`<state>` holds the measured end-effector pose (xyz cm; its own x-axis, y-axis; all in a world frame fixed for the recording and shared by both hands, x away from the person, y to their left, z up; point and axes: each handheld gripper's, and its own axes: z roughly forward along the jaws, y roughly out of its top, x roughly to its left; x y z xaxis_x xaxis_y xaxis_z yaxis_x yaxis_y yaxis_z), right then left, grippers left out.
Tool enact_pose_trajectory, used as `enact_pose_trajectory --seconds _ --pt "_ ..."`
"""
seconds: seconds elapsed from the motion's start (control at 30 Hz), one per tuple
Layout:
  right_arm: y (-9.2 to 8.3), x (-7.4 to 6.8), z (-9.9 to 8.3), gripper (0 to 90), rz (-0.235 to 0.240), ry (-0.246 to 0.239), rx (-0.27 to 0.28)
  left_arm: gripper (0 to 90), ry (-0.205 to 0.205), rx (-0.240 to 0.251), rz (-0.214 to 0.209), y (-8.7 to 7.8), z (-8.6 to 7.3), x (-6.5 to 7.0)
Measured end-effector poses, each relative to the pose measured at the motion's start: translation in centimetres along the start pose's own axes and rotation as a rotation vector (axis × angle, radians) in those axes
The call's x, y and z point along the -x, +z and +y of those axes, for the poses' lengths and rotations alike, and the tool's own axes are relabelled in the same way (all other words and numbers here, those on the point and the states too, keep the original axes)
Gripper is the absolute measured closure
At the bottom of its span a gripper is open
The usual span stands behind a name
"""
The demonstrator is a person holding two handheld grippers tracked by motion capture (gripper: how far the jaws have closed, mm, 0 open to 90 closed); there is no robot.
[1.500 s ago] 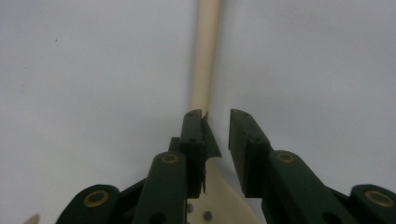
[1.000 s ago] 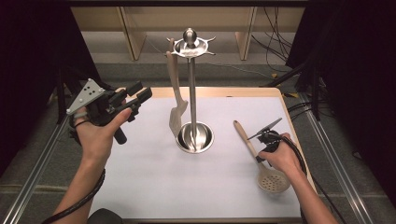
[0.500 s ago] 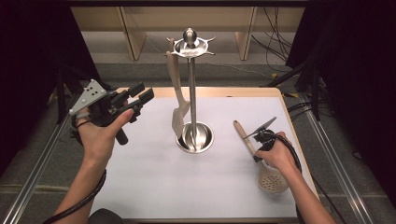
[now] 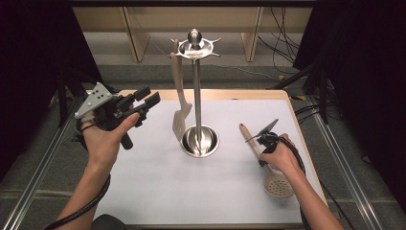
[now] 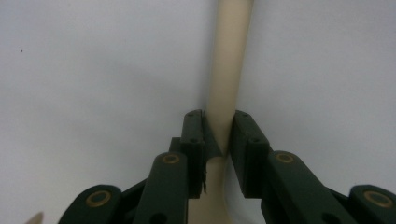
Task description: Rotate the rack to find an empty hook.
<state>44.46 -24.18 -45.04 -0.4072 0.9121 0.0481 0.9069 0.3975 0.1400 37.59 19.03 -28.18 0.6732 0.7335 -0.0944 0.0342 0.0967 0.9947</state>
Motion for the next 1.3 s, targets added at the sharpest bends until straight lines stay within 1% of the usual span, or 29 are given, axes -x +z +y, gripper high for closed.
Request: enact_pose_trajectory --seconds 0.03,0.07,0.1,0.13,0.2,0.27,0.3,0.33,0.4,0.43,0.5,0.57,0.6,0.63,0.67,0.7,0.73,0.83,0.87,0.9,0.93,0.97,1.0,1.03,1.07,1.17,1.23,1.27,1.3 --pt "0.0 0.0 0.1 76.8 0.003 0.004 -0.009 54.7 0.001 -0.001 0.0 0.0 0.0 0.0" --pt "0.0 0.1 0.2 76.9 -0.005 -0.009 -0.013 54.7 0.0 0.0 0.0 0.0 0.0 0.0" --pt "0.0 0.0 0.2 77.2 -0.013 0.01 -0.017 54.7 0.0 0.0 -0.001 0.0 0.0 0.0" --pt "0.0 0.0 0.2 77.4 -0.003 0.009 -0.019 54.7 0.0 -0.001 -0.001 0.0 0.0 0.0" --pt "0.0 -0.1 0.3 77.9 -0.008 0.026 -0.019 54.7 -0.003 -0.001 -0.001 0.0 -0.1 0.0" --pt "-0.1 0.0 0.4 78.4 -0.01 0.039 -0.034 54.7 -0.006 -0.002 0.0 0.0 -0.1 0.0" --pt "0.0 -0.1 0.4 78.6 -0.003 0.059 -0.025 54.7 -0.006 -0.002 0.001 0.0 -0.1 0.0" --pt "-0.1 0.0 0.4 78.8 -0.003 0.065 -0.028 54.7 -0.005 -0.002 0.001 0.0 -0.1 0.0" --pt "0.0 0.0 0.3 79.1 -0.002 0.081 -0.013 54.7 -0.006 -0.002 0.001 0.0 -0.1 0.0" --pt "-0.1 0.1 0.2 79.3 -0.002 0.067 -0.016 54.7 -0.005 -0.002 0.001 0.0 -0.1 0.0" --pt "0.0 0.0 0.0 79.3 0.003 0.084 0.007 54.7 -0.005 -0.004 0.0 0.0 -0.1 0.0" --pt "-0.1 0.1 -0.1 79.3 0.0 0.08 0.009 54.7 -0.003 -0.003 0.001 0.0 -0.2 -0.1" --pt "-0.1 0.1 -0.2 79.4 0.004 0.09 0.02 54.7 -0.002 -0.004 0.001 0.1 -0.2 -0.1" --pt "-0.1 0.1 -0.3 79.3 0.0 0.088 0.037 54.7 -0.003 -0.003 0.001 0.1 -0.2 -0.1" --pt "-0.3 0.1 -0.3 79.4 0.009 0.09 0.024 54.7 -0.004 -0.005 0.001 0.1 -0.2 -0.1" --pt "-0.4 0.2 -0.5 79.4 0.0 0.088 0.036 54.7 -0.005 -0.005 0.0 0.1 -0.2 -0.1" --pt "-0.4 0.3 -0.6 79.4 0.01 0.082 0.047 54.7 -0.004 -0.005 0.0 0.1 -0.2 -0.1" --pt "-0.8 0.4 -0.9 79.4 0.016 0.088 0.085 54.7 -0.004 -0.006 0.0 0.1 -0.2 0.0" --pt "-0.9 0.4 -1.1 79.4 0.015 0.1 0.106 54.7 -0.004 -0.006 0.0 0.1 -0.2 0.0" --pt "-1.0 0.5 -1.3 79.4 0.005 0.099 0.12 54.6 -0.004 -0.007 0.0 0.1 -0.2 0.0" --pt "-1.2 0.5 -1.4 79.3 0.01 0.11 0.135 54.6 -0.005 -0.007 0.001 0.1 -0.2 0.0" --pt "-1.4 0.6 -1.6 79.3 0.026 0.095 0.166 54.6 -0.004 -0.008 0.002 0.1 -0.3 0.0" --pt "-1.6 0.6 -1.8 79.3 0.029 0.094 0.196 54.6 -0.004 -0.009 0.002 0.1 -0.3 0.0" --pt "-1.8 0.6 -2.0 79.3 0.043 0.105 0.204 54.5 -0.005 -0.01 0.001 0.2 -0.3 0.0" --pt "-2.0 0.5 -2.2 79.3 0.046 0.125 0.215 54.5 -0.004 -0.013 0.001 0.2 -0.4 0.0" --pt "-2.5 0.7 -3.0 79.3 0.053 0.091 0.288 54.3 -0.003 -0.012 -0.001 0.2 -0.4 0.1" --pt "-2.8 0.8 -3.4 79.3 0.054 0.081 0.333 54.0 -0.006 -0.014 0.0 0.3 -0.4 0.1" --pt "-3.0 0.9 -3.7 79.3 0.052 0.066 0.349 53.7 -0.005 -0.014 0.0 0.3 -0.5 0.2" --pt "-3.1 1.0 -3.8 79.3 0.046 0.039 0.388 53.5 -0.002 -0.016 -0.001 0.3 -0.5 0.2"
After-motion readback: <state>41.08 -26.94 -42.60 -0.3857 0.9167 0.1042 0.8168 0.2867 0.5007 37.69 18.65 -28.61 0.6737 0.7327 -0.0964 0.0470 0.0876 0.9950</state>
